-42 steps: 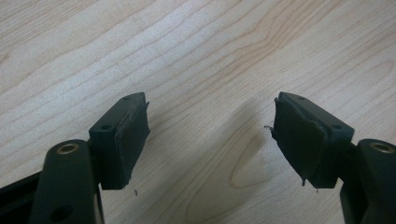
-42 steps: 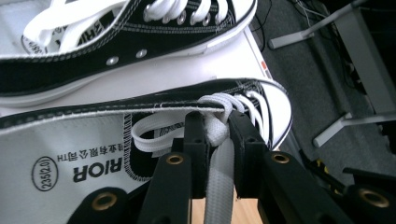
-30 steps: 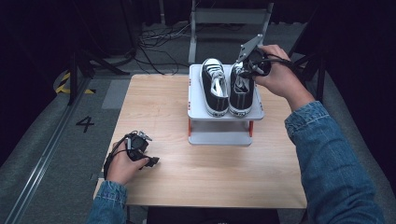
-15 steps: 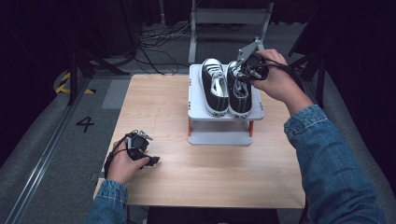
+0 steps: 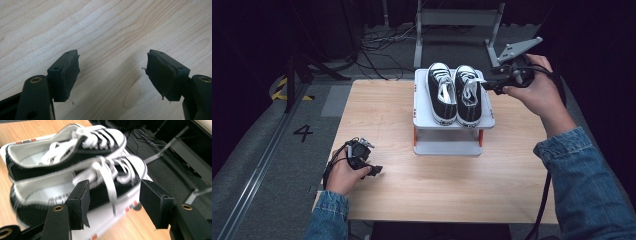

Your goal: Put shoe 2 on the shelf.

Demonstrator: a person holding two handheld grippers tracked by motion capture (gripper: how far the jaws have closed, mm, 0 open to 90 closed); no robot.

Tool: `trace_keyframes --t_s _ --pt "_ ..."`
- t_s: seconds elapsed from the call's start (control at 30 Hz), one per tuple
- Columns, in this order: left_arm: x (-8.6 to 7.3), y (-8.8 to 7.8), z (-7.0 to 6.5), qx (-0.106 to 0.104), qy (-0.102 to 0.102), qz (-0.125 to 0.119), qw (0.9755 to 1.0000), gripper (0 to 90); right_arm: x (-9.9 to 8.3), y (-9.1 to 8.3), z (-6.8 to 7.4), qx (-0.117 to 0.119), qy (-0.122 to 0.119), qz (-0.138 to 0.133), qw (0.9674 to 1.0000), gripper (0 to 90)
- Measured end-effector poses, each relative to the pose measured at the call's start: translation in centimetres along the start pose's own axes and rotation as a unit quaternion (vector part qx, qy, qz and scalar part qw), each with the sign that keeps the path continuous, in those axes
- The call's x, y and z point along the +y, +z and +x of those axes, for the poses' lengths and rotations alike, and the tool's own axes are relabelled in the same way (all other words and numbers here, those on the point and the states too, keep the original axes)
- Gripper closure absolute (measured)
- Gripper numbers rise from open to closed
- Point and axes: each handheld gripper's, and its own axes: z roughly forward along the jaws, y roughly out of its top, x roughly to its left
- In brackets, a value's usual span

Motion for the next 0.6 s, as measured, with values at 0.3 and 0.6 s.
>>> trace_keyframes --t_s 0.3,0.6 --pt "0.6 0.3 0.4 0.002 -0.002 0.002 1.0 25.8 -5.2 -3.4 -0.4 -0.022 0.054 -0.001 0.9983 37.9" --pt "0.3 0.2 1.0 0.01 -0.018 0.013 0.9997 24.9 -12.3 -3.2 0.8 -0.024 0.132 0.033 0.9905 39.7"
